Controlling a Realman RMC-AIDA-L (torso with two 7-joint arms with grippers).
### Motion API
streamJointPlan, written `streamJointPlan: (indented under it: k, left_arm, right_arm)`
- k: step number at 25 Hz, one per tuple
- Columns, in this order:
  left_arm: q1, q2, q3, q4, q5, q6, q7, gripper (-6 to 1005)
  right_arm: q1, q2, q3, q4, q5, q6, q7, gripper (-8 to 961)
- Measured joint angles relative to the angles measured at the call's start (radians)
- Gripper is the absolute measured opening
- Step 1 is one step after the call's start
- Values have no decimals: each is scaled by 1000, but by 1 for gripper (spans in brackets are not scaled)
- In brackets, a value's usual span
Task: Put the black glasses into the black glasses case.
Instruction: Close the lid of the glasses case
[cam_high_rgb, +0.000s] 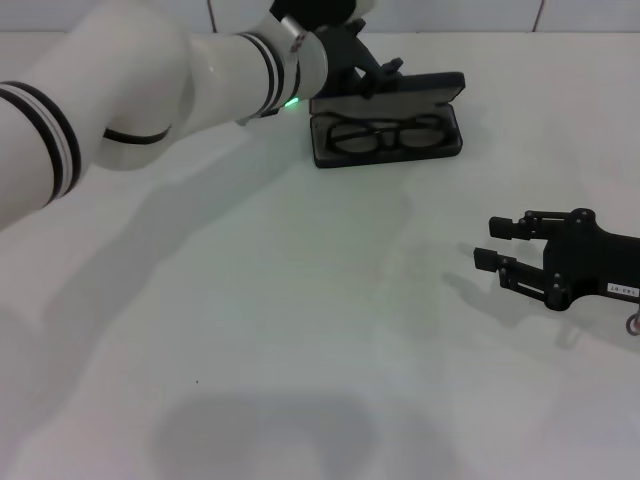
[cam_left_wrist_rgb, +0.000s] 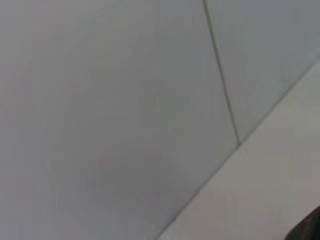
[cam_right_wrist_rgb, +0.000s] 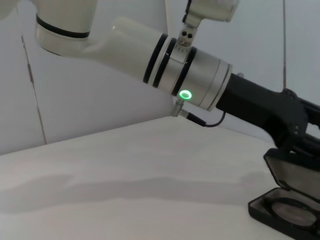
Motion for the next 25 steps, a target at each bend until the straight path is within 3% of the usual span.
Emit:
streamJointPlan:
  k: [22, 25]
  left_arm:
    - [9, 0, 75, -58, 1, 64, 3, 685]
    - [64, 5, 68, 31, -5, 77, 5, 685]
  right_arm:
    - [19, -8, 1, -1, 0, 34, 1, 417]
    - [15, -8, 2, -6, 1, 33, 1, 418]
